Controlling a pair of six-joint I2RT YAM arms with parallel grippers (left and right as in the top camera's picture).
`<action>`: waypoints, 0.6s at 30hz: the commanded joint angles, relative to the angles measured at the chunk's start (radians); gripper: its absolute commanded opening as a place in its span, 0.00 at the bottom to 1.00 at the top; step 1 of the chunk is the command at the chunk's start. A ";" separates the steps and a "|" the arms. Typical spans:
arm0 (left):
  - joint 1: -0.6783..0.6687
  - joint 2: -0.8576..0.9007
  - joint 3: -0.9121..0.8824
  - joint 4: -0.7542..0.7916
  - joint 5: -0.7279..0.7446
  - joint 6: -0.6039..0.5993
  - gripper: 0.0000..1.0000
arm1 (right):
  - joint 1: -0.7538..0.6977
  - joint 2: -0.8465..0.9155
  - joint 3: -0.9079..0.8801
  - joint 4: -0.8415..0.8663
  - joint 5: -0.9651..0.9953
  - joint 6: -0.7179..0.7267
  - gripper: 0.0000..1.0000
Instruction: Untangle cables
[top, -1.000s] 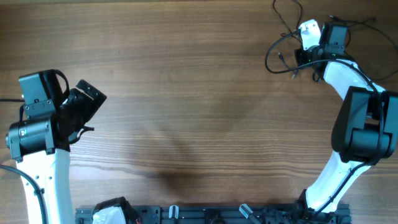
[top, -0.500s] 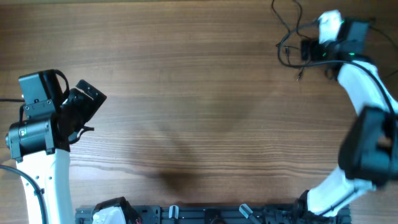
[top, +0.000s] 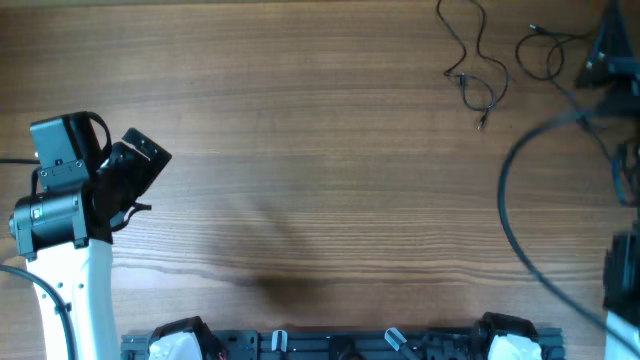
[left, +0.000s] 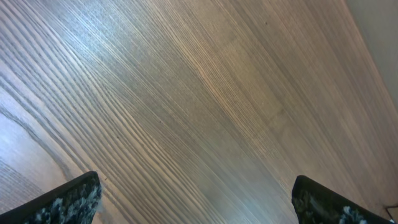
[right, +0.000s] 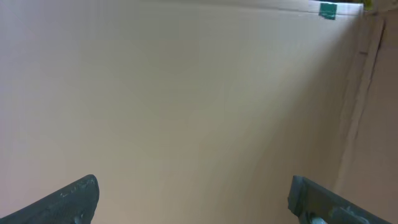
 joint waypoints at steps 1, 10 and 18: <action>0.005 -0.014 0.001 0.003 0.011 0.019 1.00 | 0.005 -0.053 0.003 -0.008 -0.092 0.203 1.00; 0.005 -0.014 0.001 0.003 0.011 0.019 1.00 | 0.005 -0.303 0.001 -0.043 -0.100 0.208 1.00; 0.005 -0.014 0.001 0.003 0.011 0.019 1.00 | 0.003 -0.655 -0.097 -0.079 -0.098 0.201 1.00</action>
